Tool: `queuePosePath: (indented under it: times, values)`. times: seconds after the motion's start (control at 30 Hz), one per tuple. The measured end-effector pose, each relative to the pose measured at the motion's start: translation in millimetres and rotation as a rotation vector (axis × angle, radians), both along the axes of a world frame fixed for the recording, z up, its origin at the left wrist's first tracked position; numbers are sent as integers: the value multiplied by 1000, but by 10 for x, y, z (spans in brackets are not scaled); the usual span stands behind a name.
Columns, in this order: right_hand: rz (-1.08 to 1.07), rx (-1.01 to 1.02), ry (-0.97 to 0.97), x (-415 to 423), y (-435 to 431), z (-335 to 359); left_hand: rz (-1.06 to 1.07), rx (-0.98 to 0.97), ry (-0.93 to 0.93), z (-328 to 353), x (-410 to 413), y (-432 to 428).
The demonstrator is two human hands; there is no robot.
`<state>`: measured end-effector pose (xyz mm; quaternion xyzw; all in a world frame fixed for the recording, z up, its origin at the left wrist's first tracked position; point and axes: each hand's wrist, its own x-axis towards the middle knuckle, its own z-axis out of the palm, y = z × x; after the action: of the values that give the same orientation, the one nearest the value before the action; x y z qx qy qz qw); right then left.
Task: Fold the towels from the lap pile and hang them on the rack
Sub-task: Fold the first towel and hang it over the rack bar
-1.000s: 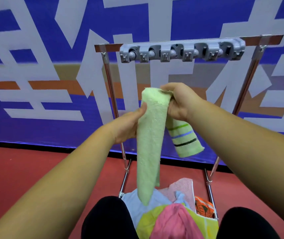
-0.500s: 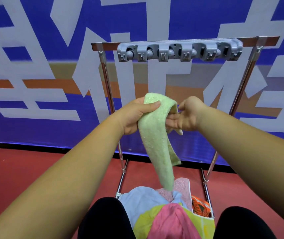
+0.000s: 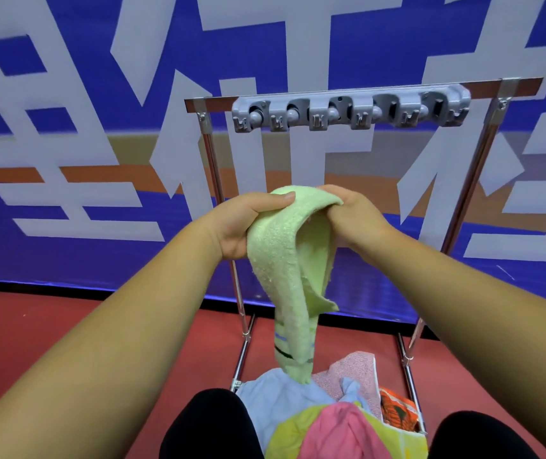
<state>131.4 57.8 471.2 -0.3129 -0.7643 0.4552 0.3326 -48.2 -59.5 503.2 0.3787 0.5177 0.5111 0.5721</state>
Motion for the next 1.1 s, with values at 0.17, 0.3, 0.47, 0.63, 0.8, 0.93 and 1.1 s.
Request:
queuePosePath:
  times: [0.17,0.3,0.47,0.63,0.8,0.93,1.1]
  values:
    - [-116,341,-235,-142,74,249,192,-72,380,36,-190,-48]
    - [-168,515,-470,-270,85,485,408,17,856,35,-96,-2]
    - [-228,551,-594,-397,31,766,326,114,1006,-20,277,160]
    - [-248,594,-638,-480,-23,924,556,187,1040,-83,454,454]
    - [-298,588,-628,-482,-19,957,661,185,1124,30,493,444]
    - [-304,605,-682,-466,-4,941,696,175,1235,100,271,333]
    - [-316,658,-744,-559,32,892,765,227,1523,302,-19,206]
